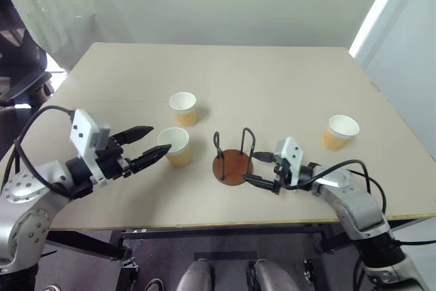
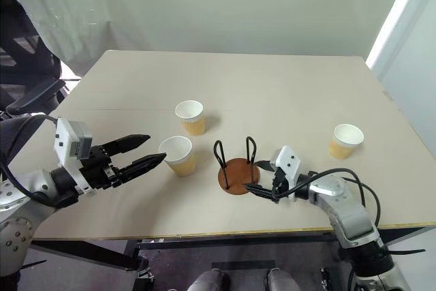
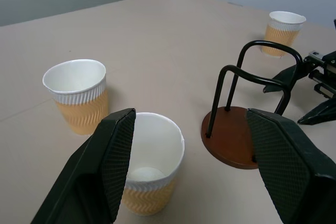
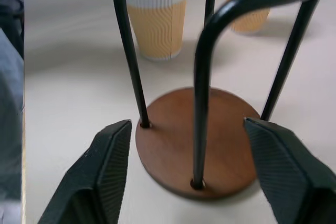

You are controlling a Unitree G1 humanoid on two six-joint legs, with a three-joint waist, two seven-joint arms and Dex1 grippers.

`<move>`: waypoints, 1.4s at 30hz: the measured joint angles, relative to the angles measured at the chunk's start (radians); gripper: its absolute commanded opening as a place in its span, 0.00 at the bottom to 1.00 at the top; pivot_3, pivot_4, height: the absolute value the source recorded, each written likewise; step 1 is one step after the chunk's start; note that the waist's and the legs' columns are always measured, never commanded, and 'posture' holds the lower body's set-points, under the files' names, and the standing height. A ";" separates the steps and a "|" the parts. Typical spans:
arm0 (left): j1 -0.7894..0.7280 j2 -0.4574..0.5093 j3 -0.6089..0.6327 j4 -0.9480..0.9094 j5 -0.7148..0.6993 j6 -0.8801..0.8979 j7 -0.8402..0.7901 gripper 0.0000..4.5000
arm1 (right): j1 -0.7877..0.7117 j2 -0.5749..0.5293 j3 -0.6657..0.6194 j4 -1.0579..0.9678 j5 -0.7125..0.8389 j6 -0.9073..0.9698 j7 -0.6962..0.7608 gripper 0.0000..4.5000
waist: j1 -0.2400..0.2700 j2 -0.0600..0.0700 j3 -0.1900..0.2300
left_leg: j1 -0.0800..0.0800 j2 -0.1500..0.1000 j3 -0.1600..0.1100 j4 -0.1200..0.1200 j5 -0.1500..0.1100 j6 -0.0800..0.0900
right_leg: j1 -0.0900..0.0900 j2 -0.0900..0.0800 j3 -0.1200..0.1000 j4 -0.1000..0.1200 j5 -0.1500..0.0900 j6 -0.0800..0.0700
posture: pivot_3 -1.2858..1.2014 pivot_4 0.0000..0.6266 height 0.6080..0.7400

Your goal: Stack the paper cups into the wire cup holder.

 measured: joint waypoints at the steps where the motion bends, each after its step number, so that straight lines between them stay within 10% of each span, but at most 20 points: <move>1: -0.002 0.000 -0.001 0.003 0.002 -0.001 -0.001 0.80 | 0.000 -0.029 -0.007 -0.001 0.005 0.005 0.016 0.78 | 0.000 0.000 0.000 | 0.000 0.000 0.000 0.000 0.000 0.000 | 0.000 0.000 0.000 0.000 0.000 0.000 | 0.52 0.24 1.00; 17: -0.094 0.000 -0.070 0.084 0.032 -0.029 -0.056 0.80 | -0.085 -0.503 -0.213 -0.065 0.104 0.070 0.260 0.78 | 0.001 -0.001 0.000 | 0.000 0.000 0.000 -0.001 0.000 0.000 | 0.002 0.000 0.001 -0.003 -0.001 0.002 | 0.52 0.24 1.00; 42: -0.059 -0.010 -0.070 0.059 0.028 -0.033 -0.037 0.80 | -0.421 -0.481 -0.038 0.639 -0.283 -0.325 0.354 0.78 | 0.006 0.001 0.001 | 0.000 0.001 0.000 -0.001 -0.001 0.003 | 0.001 0.000 0.001 -0.004 0.006 0.012 | 0.52 0.24 1.00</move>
